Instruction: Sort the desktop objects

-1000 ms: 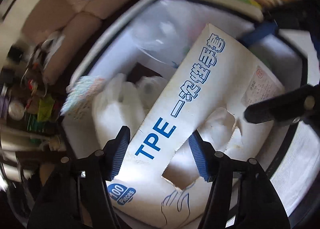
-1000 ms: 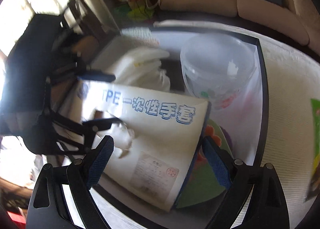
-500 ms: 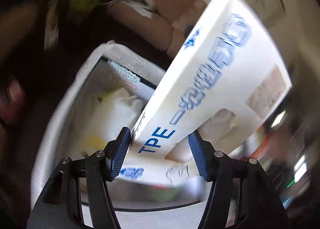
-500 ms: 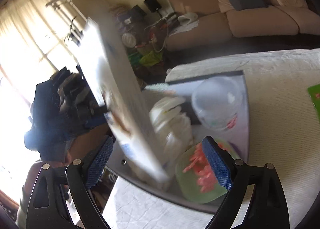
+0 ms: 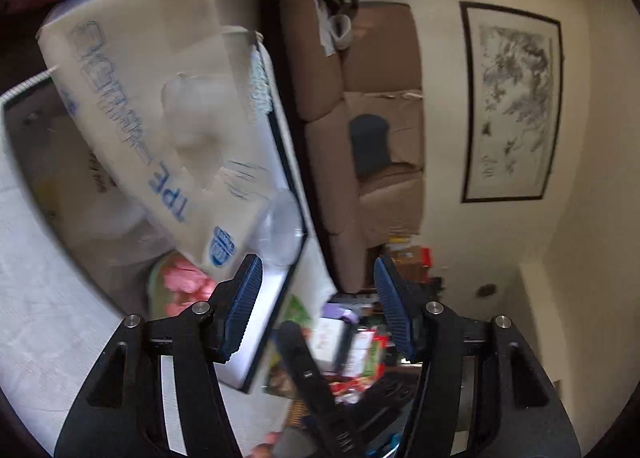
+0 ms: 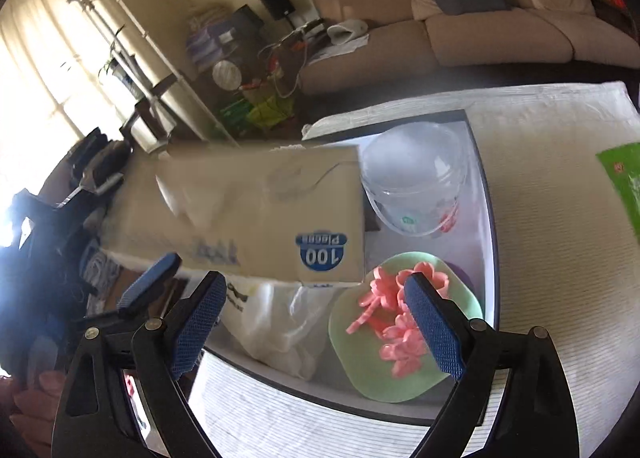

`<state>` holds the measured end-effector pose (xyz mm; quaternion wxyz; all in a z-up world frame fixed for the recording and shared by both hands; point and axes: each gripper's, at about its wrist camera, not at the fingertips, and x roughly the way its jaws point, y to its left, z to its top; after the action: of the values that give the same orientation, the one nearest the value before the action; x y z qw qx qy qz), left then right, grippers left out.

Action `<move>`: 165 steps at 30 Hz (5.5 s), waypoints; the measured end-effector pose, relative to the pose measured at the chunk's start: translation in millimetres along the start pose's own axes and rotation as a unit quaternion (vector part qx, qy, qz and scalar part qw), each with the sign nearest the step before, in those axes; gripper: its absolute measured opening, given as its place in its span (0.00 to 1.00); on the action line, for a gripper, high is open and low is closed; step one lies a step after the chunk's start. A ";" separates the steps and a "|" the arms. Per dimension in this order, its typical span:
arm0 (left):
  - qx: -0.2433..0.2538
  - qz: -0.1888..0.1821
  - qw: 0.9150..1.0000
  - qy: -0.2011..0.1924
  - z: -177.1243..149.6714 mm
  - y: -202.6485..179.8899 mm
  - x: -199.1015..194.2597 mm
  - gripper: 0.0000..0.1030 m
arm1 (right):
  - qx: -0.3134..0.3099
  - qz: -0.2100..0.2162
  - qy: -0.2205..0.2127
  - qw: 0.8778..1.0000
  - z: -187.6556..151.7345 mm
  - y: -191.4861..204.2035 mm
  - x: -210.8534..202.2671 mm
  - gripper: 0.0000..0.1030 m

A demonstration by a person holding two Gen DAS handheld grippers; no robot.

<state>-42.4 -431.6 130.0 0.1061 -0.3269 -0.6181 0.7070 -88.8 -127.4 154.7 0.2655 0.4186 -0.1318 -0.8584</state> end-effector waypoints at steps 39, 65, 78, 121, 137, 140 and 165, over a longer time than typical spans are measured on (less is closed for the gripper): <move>0.522 0.457 0.717 0.066 22.6 -73.0 83.3 0.81 | -0.015 -0.086 0.169 0.982 46.0 22.6 96.9 0.95; 0.540 0.522 0.637 0.172 -22.1 -12.2 164.2 0.83 | -0.039 -0.088 0.195 0.976 76.4 -23.8 6.4 0.96; 0.543 0.425 0.720 0.084 -64.5 -59.5 93.0 1.00 | -0.142 -0.134 0.122 0.973 24.9 -11.0 -12.3 0.96; 0.338 0.202 0.868 0.302 -358.2 -34.0 460.9 0.99 | 0.015 -0.235 0.049 0.971 -68.8 -386.8 -149.6 0.69; 0.299 0.160 0.892 0.299 -356.1 -37.8 467.4 0.10 | 0.036 -0.209 0.057 0.976 -79.0 -384.8 -145.8 0.69; 0.284 0.144 0.901 0.296 -354.7 -42.6 464.5 0.08 | 0.048 -0.197 0.057 0.978 -78.1 -386.0 -149.8 0.69; 0.485 0.298 0.813 0.122 -344.2 -23.2 304.2 1.00 | 0.079 -0.190 0.018 0.978 -124.7 -352.9 -167.2 1.00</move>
<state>-76.4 18.9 43.6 0.1092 -0.4849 -0.0495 0.8663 -27.4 257.7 28.3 0.0657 0.4716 -0.1127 -0.8721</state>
